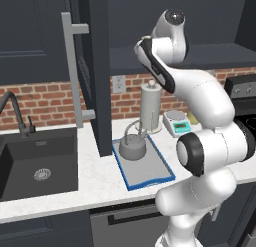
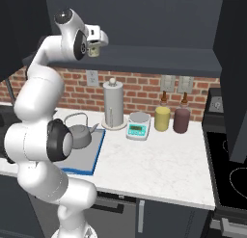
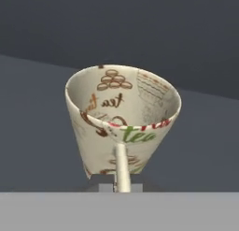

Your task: Pick the kettle from the counter and place it on the tray. Then pick the mug from the cabinet and place it on the tray. Then close the cabinet doors.

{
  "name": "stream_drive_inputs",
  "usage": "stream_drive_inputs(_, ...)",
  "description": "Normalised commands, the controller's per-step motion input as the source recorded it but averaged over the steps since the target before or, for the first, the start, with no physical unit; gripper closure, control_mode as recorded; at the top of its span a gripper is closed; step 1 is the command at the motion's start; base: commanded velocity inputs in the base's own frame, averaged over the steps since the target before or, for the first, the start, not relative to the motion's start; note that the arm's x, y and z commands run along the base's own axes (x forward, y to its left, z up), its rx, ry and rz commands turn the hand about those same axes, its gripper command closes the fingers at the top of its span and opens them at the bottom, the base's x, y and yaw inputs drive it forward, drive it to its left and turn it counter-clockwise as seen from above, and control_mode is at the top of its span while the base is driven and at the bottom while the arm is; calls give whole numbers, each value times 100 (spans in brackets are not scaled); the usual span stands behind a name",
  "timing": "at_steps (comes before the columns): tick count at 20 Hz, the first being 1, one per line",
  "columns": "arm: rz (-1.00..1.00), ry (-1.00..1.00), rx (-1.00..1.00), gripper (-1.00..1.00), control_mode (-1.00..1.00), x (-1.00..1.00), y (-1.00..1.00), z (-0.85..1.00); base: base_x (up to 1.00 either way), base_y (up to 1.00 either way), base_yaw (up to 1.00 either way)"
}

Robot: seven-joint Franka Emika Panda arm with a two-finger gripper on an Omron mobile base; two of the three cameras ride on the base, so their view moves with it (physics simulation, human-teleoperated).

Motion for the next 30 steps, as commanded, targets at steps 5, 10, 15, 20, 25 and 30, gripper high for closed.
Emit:
stream_drive_inputs(5, 1, -8, 2, 100, -100, -76, 0, -12, 0, 0, 0)
stream_drive_inputs(10, 0, -3, 0, 100, -100, -92, 0, -9, 0, 0, 0)
stream_drive_inputs(15, 3, 1, 11, 100, -100, -93, -2, 3, 0, 0, 0)
stream_drive_inputs(20, 17, 5, 14, 100, -100, -90, -12, 17, 0, 0, 0)
stream_drive_inputs(25, 41, 11, 15, 100, -100, -98, -24, -7, 0, 0, 0)
stream_drive_inputs(30, 48, 4, 8, 100, -100, -91, -20, -52, 0, 0, 0)
